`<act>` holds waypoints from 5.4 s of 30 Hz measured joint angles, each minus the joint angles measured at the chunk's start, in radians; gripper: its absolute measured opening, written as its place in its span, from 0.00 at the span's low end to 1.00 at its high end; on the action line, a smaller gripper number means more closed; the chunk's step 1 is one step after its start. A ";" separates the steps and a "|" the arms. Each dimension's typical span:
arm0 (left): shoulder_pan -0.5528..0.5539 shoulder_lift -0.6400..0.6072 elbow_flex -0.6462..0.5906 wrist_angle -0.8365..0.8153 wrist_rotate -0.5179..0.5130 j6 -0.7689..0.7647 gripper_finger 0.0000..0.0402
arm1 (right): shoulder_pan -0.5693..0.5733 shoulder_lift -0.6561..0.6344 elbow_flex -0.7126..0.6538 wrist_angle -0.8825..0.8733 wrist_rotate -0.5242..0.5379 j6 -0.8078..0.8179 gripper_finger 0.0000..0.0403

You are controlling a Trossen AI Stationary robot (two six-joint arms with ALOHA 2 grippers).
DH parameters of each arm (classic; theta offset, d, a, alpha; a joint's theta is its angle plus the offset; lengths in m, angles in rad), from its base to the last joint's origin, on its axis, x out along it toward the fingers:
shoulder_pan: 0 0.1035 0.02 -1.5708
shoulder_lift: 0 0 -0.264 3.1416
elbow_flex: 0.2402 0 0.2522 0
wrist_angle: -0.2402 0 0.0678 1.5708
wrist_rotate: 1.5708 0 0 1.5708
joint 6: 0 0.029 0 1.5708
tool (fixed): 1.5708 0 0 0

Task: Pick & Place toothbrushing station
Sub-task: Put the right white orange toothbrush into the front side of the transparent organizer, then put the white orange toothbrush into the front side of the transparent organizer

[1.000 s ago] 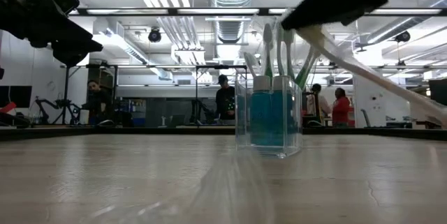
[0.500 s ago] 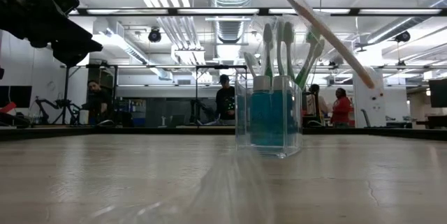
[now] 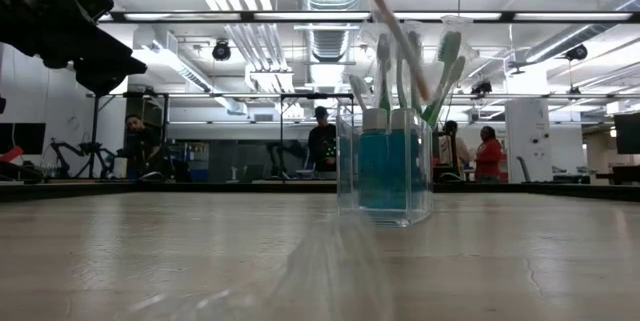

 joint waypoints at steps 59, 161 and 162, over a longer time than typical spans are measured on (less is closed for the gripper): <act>0.000 0.000 0.000 0.000 -0.004 0.000 0.37 | 0.022 0.128 -0.111 0.104 -0.015 0.315 0.27; 0.000 0.000 0.000 0.000 0.000 0.000 0.37 | 0.246 -1.416 -0.794 -0.473 -0.129 -0.077 0.44; 0.000 0.000 0.000 0.000 0.000 0.000 0.37 | 0.246 -1.433 -0.800 -0.476 -0.131 -0.089 0.44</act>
